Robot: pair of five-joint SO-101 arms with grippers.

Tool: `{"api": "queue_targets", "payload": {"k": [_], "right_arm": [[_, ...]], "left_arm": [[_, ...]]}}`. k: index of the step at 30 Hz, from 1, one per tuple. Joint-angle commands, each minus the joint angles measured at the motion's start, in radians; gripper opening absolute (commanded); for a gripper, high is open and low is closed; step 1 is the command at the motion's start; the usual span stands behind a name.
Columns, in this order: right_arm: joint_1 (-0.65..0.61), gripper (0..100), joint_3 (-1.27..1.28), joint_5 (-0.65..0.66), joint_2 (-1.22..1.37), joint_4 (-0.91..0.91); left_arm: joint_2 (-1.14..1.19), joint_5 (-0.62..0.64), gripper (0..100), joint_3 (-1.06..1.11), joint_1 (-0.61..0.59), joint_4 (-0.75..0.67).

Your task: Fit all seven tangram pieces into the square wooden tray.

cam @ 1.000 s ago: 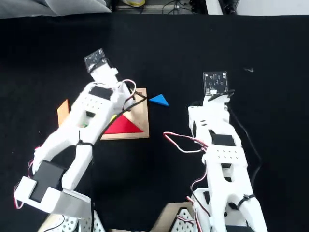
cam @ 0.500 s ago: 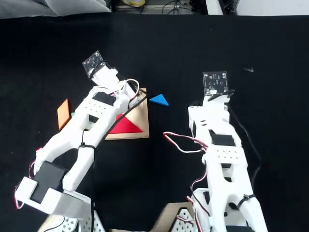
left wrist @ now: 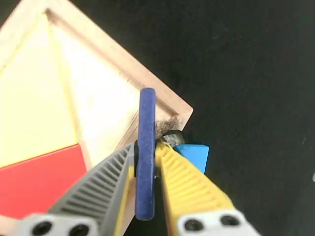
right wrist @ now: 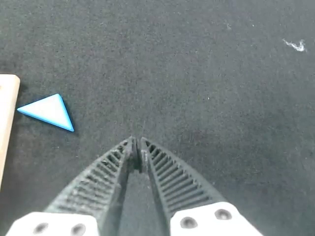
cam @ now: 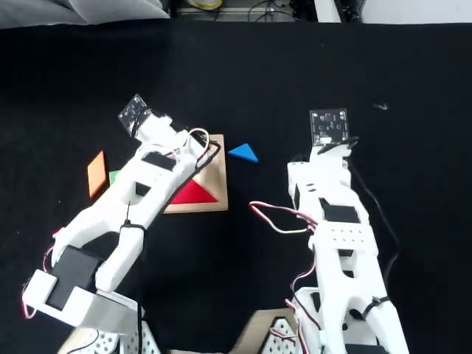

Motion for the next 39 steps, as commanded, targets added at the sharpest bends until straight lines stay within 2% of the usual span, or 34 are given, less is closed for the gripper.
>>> {"api": "queue_targets", "payload": {"k": [1,7,14,18,23,32,34,39], "right_arm": [[-0.009,1.1,-0.007,0.008,-0.033,-0.018],[-0.009,1.1,-0.007,0.008,-0.033,-0.018],[-0.009,1.1,-0.007,0.008,-0.033,-0.018],[-0.009,1.1,-0.007,0.008,-0.033,-0.018],[-0.009,1.1,-0.007,0.008,-0.033,-0.018],[-0.009,1.1,-0.007,0.008,-0.033,-0.018],[-0.009,1.1,-0.007,0.008,-0.033,-0.018],[-0.009,1.1,-0.007,0.008,-0.033,-0.018]], "left_arm": [[-0.044,0.04,3,0.015,0.004,-0.086],[-0.044,0.087,3,0.028,-0.001,-0.101],[-0.044,0.02,3,0.031,-0.001,-0.098],[-0.044,0.02,11,0.028,0.001,-0.089],[-0.044,0.021,15,-0.058,-0.002,0.077],[-0.058,0.014,16,-0.024,-0.018,0.095],[-0.064,-0.038,16,-0.013,-0.018,0.097],[-0.12,-0.124,16,-0.047,-0.012,0.244]]}}
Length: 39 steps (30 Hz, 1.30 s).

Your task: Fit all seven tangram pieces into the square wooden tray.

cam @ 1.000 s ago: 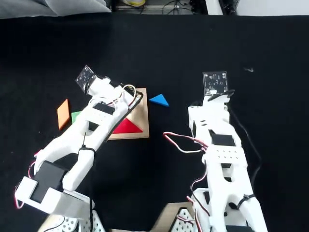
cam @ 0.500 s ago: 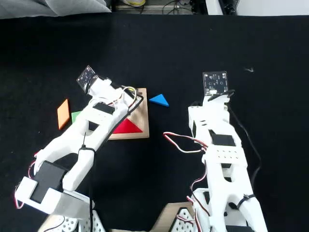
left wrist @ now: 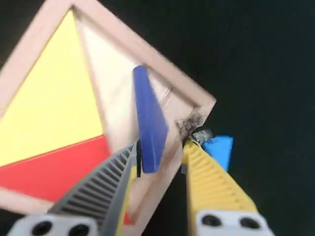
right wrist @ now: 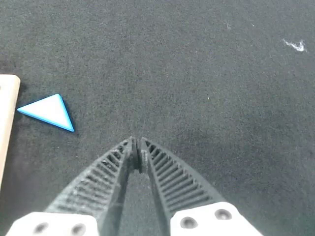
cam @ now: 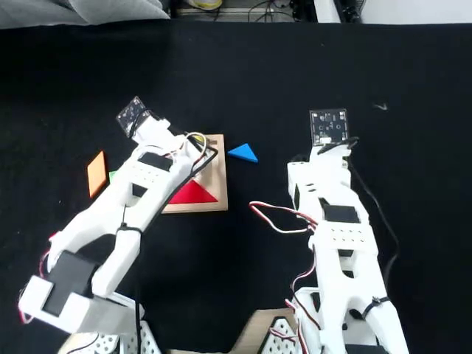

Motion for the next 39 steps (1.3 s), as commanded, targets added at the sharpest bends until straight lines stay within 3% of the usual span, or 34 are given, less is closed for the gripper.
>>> {"api": "queue_targets", "payload": {"k": [1,13,16,18,32,39], "right_arm": [[-0.009,1.1,-0.007,0.008,-0.033,-0.017],[-0.009,1.1,-0.007,0.008,-0.033,-0.015],[-0.009,1.1,-0.007,0.008,-0.033,-0.015],[-0.009,1.1,-0.007,0.008,-0.033,-0.015],[-0.009,1.1,-0.007,0.008,-0.033,-0.015],[-0.009,1.1,-0.007,0.008,-0.033,-0.015]], "left_arm": [[-0.074,-0.074,16,-0.056,-0.005,0.072],[0.098,-0.152,16,-0.154,-0.134,0.051],[0.149,-0.149,8,-0.199,-0.157,0.077],[0.173,-0.149,2,-0.232,-0.157,0.098],[0.216,-0.084,3,-0.328,-0.079,0.121],[0.296,-0.006,3,-0.369,-0.128,0.129]]}}
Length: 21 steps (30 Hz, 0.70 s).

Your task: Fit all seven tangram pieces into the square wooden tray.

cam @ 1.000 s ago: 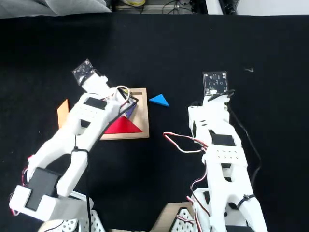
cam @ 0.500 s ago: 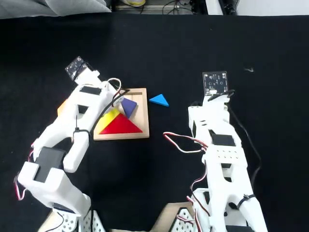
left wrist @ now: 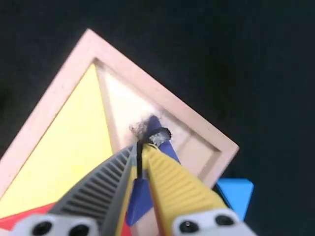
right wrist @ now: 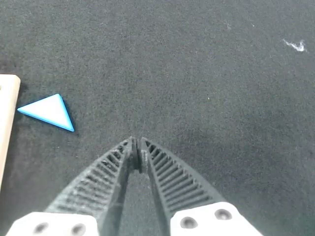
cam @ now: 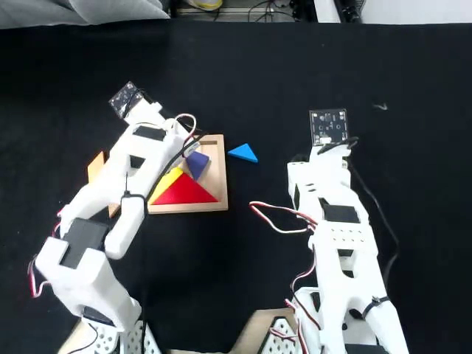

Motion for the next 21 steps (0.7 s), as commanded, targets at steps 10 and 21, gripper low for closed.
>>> {"api": "queue_targets", "payload": {"k": [10,21], "right_arm": [[-0.009,1.1,-0.007,0.008,-0.033,-0.015],[-0.009,1.1,-0.007,0.008,-0.033,-0.015]], "left_arm": [[0.046,0.031,3,-0.159,0.059,0.126],[0.049,0.031,3,-0.183,0.128,0.087]]}}
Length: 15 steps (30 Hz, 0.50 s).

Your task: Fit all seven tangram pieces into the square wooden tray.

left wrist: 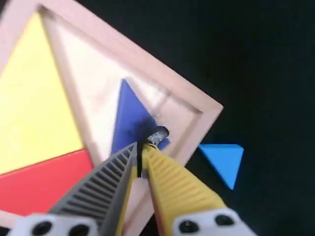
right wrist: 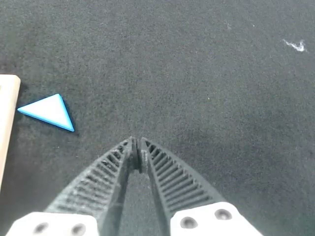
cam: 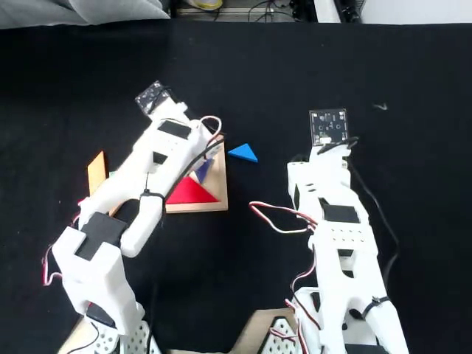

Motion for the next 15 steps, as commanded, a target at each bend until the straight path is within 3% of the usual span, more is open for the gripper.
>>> {"api": "queue_targets", "payload": {"k": [1,4,8,15], "right_arm": [[-0.009,1.1,-0.007,0.008,-0.033,-0.015],[-0.009,1.1,-0.007,0.008,-0.033,-0.015],[-0.009,1.1,-0.007,0.008,-0.033,-0.015],[-0.009,1.1,-0.007,0.008,-0.033,-0.015]], "left_arm": [[-0.012,0.011,3,-0.048,-0.002,-0.02],[-0.028,0.008,3,-0.09,-0.061,0.049],[-0.02,0.006,3,-0.177,-0.124,0.244],[0.147,-0.006,3,-0.222,-0.107,0.206]]}}
